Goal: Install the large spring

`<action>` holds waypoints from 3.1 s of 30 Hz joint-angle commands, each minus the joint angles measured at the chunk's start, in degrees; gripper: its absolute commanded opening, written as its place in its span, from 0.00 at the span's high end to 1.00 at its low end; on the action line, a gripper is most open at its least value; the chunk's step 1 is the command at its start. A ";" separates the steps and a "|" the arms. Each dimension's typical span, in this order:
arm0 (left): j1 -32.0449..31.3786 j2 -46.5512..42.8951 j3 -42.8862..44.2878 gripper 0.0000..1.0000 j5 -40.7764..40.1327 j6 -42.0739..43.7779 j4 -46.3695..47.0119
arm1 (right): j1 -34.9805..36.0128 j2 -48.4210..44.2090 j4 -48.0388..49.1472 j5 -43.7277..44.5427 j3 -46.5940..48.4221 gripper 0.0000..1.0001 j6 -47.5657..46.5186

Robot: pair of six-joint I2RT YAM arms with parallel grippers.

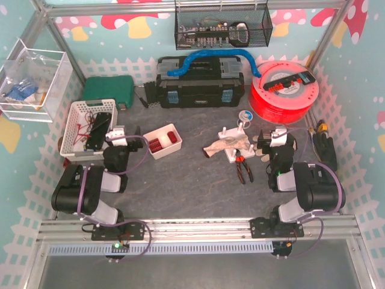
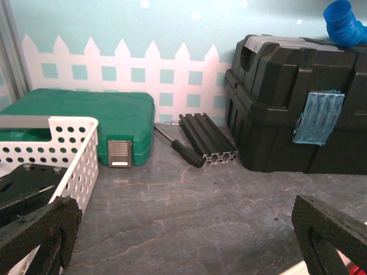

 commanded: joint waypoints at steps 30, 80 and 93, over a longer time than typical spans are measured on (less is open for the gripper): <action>-2.35 -24.49 25.64 0.01 -7.86 -23.38 -61.58 | 0.06 -25.52 -69.36 1.39 28.51 0.01 26.51; -35.08 -32.49 4.84 0.01 -10.21 -15.17 -41.91 | 40.07 2.62 -90.29 15.51 42.38 0.39 5.22; -35.16 -28.15 6.87 0.01 -7.73 -15.96 -42.80 | 40.15 7.75 -87.92 18.08 43.36 0.41 2.92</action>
